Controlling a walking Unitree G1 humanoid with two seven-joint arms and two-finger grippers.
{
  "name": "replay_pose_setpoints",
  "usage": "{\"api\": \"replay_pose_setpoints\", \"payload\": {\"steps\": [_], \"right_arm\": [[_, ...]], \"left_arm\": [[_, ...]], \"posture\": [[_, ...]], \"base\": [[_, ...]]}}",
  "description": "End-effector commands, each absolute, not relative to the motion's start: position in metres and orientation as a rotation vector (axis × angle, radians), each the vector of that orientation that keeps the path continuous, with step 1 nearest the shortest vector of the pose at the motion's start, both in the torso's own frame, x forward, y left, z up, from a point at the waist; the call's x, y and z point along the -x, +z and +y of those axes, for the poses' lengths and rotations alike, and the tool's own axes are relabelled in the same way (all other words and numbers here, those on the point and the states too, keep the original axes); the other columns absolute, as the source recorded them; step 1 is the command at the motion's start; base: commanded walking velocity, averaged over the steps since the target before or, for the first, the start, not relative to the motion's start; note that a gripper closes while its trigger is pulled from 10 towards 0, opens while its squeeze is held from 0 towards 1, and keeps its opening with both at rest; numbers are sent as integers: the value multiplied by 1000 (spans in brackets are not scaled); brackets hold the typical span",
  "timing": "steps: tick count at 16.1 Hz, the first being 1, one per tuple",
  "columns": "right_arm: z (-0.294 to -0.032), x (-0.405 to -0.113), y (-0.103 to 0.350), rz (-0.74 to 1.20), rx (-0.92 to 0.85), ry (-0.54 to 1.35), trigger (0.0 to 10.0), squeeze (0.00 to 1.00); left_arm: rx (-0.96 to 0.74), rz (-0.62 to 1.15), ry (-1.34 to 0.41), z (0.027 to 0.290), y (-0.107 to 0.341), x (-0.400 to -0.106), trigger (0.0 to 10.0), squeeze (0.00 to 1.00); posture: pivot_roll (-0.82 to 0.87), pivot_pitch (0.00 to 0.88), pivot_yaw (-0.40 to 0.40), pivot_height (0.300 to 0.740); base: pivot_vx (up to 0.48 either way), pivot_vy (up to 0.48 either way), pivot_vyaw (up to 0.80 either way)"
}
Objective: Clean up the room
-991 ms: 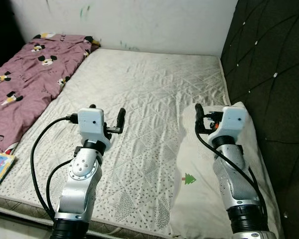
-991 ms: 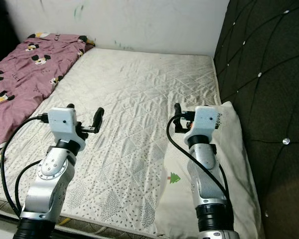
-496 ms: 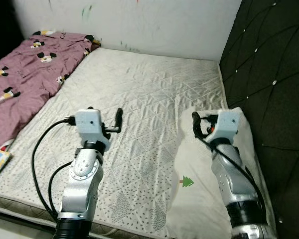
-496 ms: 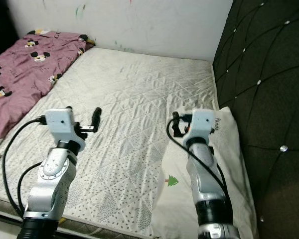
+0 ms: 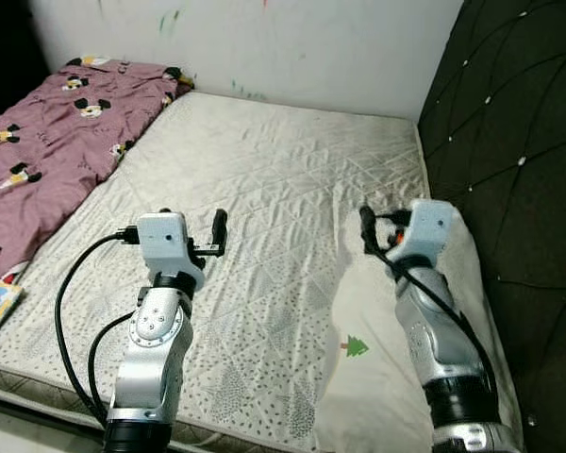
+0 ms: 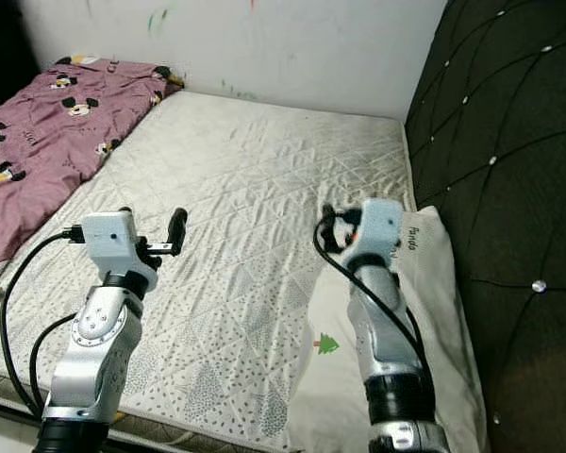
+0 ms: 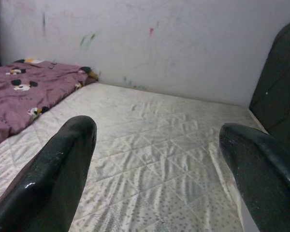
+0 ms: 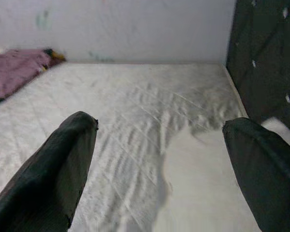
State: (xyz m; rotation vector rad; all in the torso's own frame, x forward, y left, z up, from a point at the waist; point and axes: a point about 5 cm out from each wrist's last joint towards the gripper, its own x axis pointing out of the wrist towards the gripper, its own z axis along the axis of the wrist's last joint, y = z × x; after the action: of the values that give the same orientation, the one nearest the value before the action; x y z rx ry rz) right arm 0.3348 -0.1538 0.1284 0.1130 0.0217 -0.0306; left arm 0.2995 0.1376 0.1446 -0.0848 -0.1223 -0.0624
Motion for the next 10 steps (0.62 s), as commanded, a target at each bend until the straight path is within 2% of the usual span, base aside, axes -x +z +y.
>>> {"api": "replay_pose_setpoints", "payload": {"steps": [1, 2, 4, 8, 10], "right_arm": [[-156, -331, 127, 26, -63, -47, 10000, 0], [-154, -329, 126, 20, -19, -41, 10000, 0], [-147, -323, 125, -3, -81, 2, 10000, 0], [-142, -313, 111, 62, -34, 20, 10000, 0], [-135, -310, 115, 55, -82, 95, 10000, 0]], "left_arm": [[85, -106, -89, 132, 140, -299, 10000, 0], [88, -103, -94, 131, 139, -299, 10000, 0], [116, -86, -98, 126, 134, -298, 10000, 0], [129, -31, -164, 110, 120, -291, 10000, 0], [125, -36, -164, 112, 123, -289, 10000, 0]], "posture": [[-59, 0, -4, 740], [-66, 0, -5, 740], [-66, 0, -7, 740], [-64, 0, 2, 740], [-52, 0, 3, 740]], "base": [[0, 0, 0], [0, 0, 0], [0, 0, 0], [0, 0, 0], [0, 0, 0]]}}
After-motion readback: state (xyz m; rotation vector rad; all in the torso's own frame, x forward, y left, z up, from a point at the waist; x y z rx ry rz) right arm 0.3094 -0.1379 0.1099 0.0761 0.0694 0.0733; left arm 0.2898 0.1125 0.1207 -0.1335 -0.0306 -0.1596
